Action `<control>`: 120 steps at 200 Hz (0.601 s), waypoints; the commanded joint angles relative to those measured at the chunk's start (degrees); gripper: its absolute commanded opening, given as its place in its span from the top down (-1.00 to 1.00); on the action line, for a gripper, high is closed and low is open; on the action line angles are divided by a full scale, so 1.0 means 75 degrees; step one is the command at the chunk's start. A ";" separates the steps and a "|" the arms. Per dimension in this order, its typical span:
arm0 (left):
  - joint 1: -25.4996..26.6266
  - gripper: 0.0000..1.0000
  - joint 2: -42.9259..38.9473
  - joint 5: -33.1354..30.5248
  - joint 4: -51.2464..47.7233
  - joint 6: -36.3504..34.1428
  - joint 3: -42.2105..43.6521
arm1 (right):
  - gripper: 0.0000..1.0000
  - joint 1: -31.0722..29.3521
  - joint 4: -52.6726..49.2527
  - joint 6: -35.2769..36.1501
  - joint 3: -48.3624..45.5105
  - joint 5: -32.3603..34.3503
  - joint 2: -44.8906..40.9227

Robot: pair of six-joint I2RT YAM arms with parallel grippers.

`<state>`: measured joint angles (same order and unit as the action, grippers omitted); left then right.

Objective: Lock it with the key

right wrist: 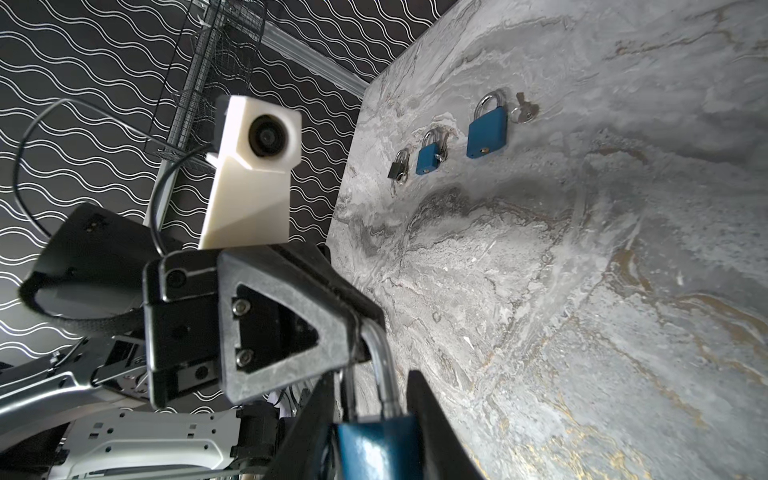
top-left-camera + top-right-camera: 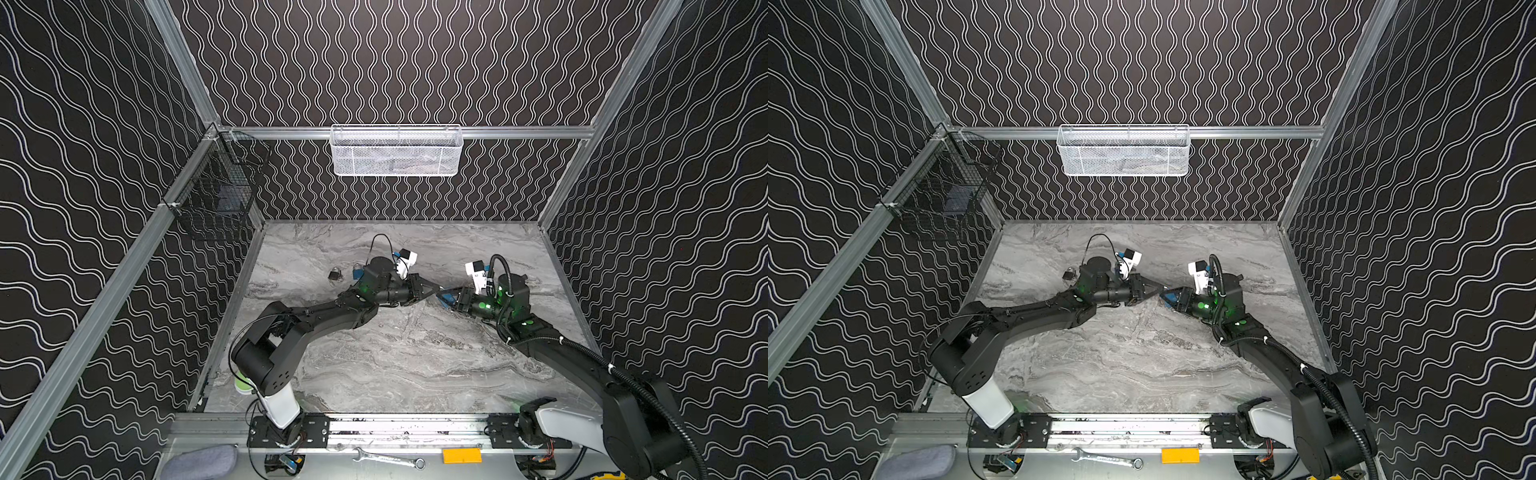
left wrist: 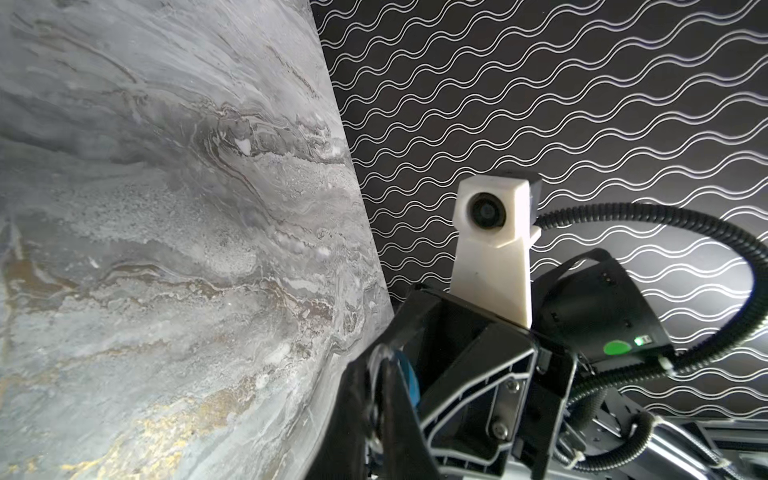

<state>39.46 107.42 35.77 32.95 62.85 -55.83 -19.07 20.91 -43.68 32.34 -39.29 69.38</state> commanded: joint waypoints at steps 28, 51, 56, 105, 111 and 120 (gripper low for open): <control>0.0020 1.00 0.0119 0.0527 0.0394 0.0090 -0.0009 | 0.26 0.0005 0.0264 0.0200 -0.0127 0.0292 -0.0178; 0.0007 1.00 0.0268 0.0555 0.0551 0.0197 -0.0032 | 0.20 0.0000 0.0163 0.0222 -0.0151 0.0386 -0.0250; 0.0010 1.00 0.0286 0.0548 0.0603 0.0214 -0.0022 | 0.17 0.0003 0.0146 0.0231 -0.0151 0.0396 -0.0268; -0.0044 1.00 0.0461 0.0534 0.0922 0.0400 0.0000 | -0.04 0.0057 0.0062 0.0206 -0.0299 0.0507 -0.0397; -0.0056 1.00 0.0480 0.0539 0.0959 0.0430 -0.0009 | -0.07 0.0080 0.0073 0.0175 -0.0349 0.0521 -0.0423; -0.0071 1.00 0.0479 0.0539 0.0981 0.0459 -0.0025 | -0.10 0.0110 0.0102 0.0124 -0.0434 0.0556 -0.0487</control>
<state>39.27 110.67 38.98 36.71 64.82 -55.79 -18.65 20.08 -42.48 30.09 -36.18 66.70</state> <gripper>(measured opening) 0.087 0.534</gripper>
